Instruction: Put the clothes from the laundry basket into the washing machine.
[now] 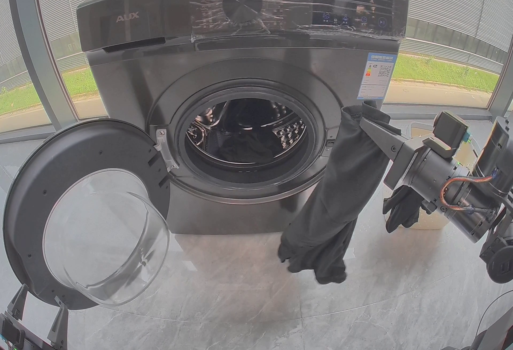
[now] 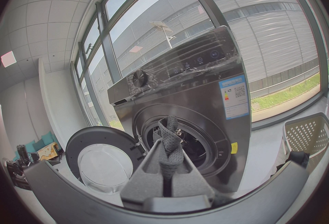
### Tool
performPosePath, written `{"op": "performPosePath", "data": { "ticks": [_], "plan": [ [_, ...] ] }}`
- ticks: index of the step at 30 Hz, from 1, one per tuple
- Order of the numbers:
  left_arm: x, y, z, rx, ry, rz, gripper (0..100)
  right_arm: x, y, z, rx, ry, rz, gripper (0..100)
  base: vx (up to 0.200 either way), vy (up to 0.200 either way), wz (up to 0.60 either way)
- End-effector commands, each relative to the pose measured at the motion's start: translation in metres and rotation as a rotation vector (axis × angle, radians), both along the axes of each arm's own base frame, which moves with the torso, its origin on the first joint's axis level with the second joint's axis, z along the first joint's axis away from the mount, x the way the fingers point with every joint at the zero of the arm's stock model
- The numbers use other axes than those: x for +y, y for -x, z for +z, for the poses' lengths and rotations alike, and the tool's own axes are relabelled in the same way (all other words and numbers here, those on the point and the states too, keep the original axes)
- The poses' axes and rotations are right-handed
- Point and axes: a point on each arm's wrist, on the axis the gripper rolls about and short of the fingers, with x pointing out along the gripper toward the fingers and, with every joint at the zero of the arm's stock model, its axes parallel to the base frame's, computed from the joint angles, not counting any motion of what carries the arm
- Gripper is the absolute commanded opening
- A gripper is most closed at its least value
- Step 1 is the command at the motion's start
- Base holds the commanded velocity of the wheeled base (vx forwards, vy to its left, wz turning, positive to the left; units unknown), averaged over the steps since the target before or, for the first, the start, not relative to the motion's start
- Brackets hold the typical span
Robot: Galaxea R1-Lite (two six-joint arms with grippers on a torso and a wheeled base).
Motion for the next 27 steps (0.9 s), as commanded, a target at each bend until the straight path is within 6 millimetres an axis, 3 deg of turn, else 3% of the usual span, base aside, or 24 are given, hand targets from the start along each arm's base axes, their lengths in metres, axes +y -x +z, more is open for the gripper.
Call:
{"op": "performPosePath", "data": {
  "ticks": [1,6,19,27],
  "plan": [
    [0.000,0.000,-0.005,-0.001,0.000,-0.001,100,0.001,-0.001,-0.008,0.025,0.019,0.005,0,0.000,0.000,0.00],
    [0.000,0.000,-0.005,0.000,0.000,-0.001,100,0.005,-0.005,-0.016,0.048,0.039,0.011,0,0.000,0.000,0.00],
    [0.000,0.000,-0.005,0.000,-0.002,-0.002,100,0.007,-0.001,-0.014,0.034,0.043,0.037,0,0.000,0.000,0.00],
    [0.000,0.000,-0.005,0.002,-0.045,-0.005,100,0.021,-0.003,-0.013,0.032,0.041,0.060,0,0.000,0.000,0.00]
  ]
}}
